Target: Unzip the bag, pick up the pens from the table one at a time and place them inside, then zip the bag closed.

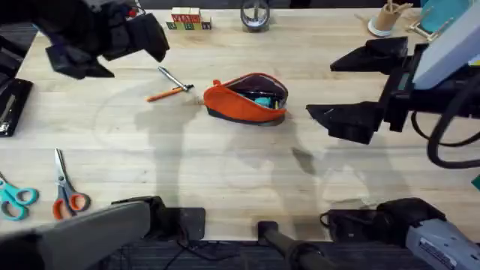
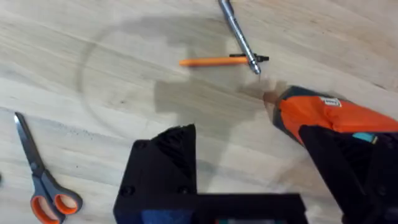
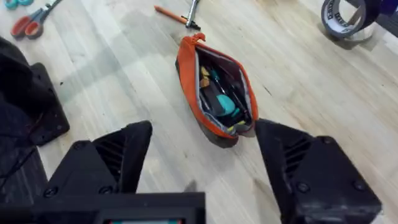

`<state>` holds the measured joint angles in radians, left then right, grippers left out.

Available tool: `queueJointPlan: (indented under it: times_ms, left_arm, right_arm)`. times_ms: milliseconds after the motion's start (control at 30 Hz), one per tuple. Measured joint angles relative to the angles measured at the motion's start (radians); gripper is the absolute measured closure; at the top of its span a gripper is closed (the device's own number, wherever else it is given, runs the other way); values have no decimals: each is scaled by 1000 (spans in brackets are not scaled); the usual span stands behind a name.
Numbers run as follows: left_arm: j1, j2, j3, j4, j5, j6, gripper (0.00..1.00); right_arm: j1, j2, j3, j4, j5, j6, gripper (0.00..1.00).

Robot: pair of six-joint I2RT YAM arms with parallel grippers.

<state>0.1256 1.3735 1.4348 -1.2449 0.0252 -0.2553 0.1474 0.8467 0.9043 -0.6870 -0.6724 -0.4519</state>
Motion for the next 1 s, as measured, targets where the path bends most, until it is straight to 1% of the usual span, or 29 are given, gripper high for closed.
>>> queueJointPlan:
  times_ms: [100,200,367,533,800,900,1000]
  left_arm:
    - [-12,66,41,3,-12,-15,6]
    - [-13,131,74,29,-19,-36,6]
    - [-13,234,91,98,0,-80,7]
    - [-13,343,91,174,24,-163,7]
    - [-13,482,91,237,36,-339,8]
    - [-13,515,91,265,39,-375,8]
    - [-13,543,91,290,44,-394,8]
  right_arm:
    - [0,0,0,0,0,0,4]
    - [0,0,0,0,0,0,4]
    - [0,0,0,-1,0,0,4]
    - [0,0,0,0,0,0,4]
    - [0,0,0,0,0,0,4]
    - [0,0,0,-1,0,0,4]
    - [0,0,0,-1,0,0,4]
